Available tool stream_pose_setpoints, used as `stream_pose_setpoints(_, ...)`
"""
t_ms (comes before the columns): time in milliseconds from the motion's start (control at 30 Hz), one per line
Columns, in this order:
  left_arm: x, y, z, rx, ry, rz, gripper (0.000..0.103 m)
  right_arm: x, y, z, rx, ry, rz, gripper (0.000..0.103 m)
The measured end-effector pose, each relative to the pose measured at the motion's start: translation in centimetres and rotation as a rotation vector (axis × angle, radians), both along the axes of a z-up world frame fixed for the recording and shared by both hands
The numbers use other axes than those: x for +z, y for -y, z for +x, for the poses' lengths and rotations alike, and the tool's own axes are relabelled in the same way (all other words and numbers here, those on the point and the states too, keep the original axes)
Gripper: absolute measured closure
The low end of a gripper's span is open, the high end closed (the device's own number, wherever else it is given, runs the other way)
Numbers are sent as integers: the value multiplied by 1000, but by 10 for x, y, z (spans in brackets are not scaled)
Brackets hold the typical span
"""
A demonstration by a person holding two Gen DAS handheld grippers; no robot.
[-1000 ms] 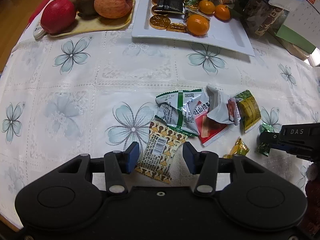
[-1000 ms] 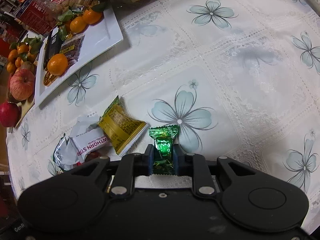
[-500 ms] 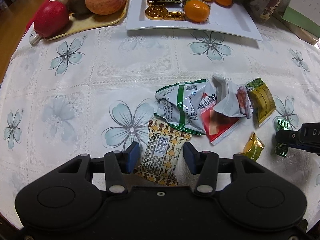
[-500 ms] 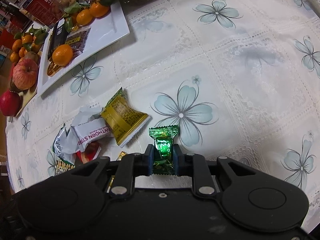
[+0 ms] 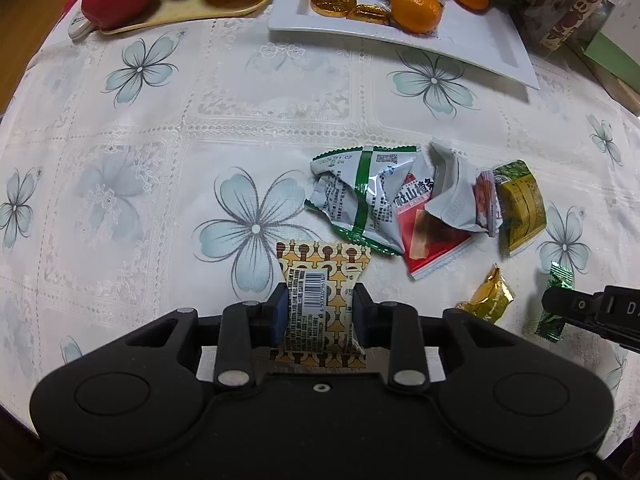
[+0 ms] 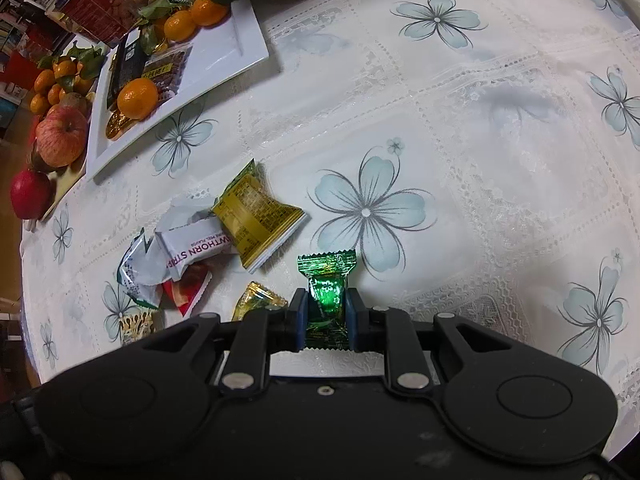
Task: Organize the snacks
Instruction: 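Grasp the patterned biscuit pack with the left tool and lift it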
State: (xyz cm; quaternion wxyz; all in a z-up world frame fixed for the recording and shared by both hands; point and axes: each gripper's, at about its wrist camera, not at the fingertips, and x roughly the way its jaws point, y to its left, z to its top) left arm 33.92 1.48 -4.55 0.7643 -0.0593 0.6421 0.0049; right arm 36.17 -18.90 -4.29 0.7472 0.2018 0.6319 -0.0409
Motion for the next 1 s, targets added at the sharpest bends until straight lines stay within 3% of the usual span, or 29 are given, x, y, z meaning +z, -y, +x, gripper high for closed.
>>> stream_pose_setpoints(433, 36, 5, -35, -33, -8, -44, 63, 27, 7, -35, 41, -7, -2, 82)
stream_pose_setpoints(1000, 60, 14, -109, -131, -8, 3, 63, 57, 24, -128, 131, -77, 69, 81)
